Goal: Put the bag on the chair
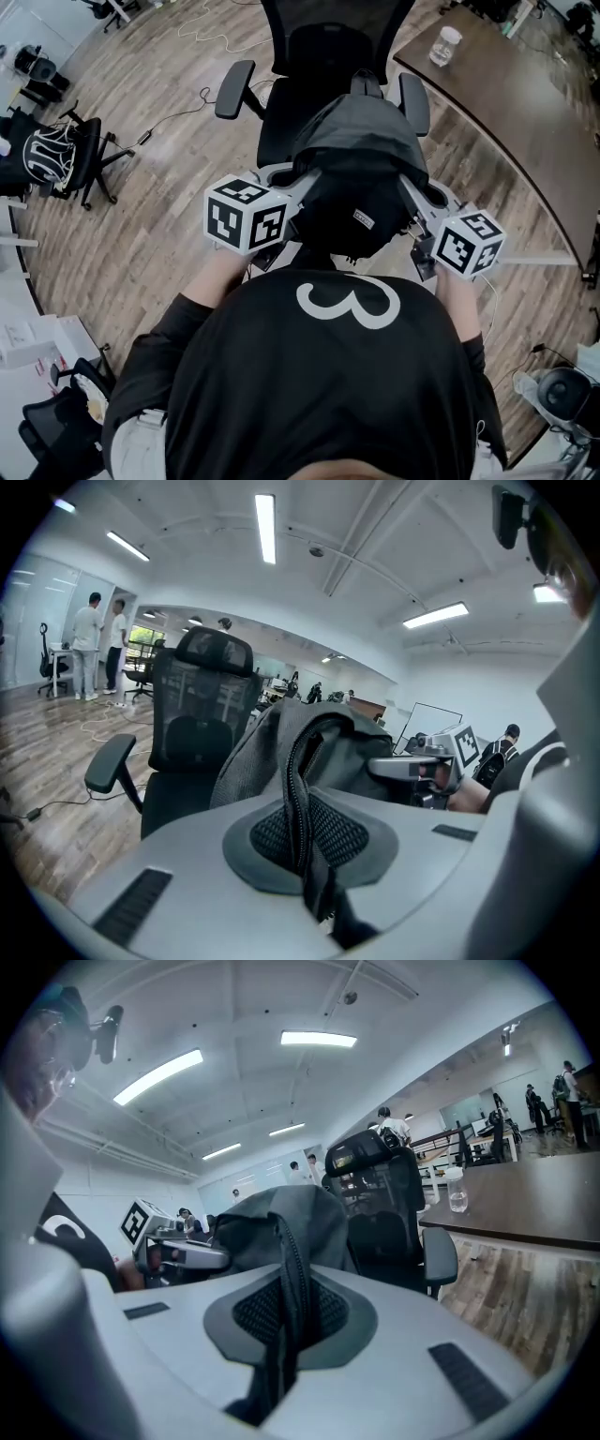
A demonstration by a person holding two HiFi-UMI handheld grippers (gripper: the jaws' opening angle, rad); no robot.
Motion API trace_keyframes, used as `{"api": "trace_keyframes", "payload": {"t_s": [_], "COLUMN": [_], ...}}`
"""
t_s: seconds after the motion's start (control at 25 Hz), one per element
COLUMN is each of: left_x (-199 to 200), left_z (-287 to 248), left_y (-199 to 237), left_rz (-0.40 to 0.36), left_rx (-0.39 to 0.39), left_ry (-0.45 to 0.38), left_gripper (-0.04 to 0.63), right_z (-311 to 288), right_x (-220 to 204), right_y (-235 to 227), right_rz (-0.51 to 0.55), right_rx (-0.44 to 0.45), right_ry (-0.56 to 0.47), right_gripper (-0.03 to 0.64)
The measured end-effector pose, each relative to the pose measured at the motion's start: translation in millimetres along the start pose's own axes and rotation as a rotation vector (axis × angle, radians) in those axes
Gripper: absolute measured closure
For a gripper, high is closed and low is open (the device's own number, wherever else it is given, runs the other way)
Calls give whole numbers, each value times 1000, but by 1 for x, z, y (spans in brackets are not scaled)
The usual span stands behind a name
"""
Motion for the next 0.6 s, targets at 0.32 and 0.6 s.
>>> {"api": "trace_keyframes", "payload": {"t_s": [0.32, 0.6], "left_x": [54, 98], "left_z": [-48, -80], "left_y": [79, 151], "left_rz": [32, 51], "left_rx": [-17, -12], "left_ry": [55, 67], "left_gripper": [574, 574], "right_z": [-76, -147], "right_x": [47, 87], "right_y": [-54, -92], "right_rz": [-57, -80], "right_rx": [-28, -37], "right_ry": [31, 59], "right_gripper": [588, 588]}}
Point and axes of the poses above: the fingertips, and each gripper's own axes: z backward along the fingers, y to its left, x out of its top, the point moved 3 cm from there along z, backward along the fingers, and after that the axes turned 7 degrees about y, right-handed, at the moved point
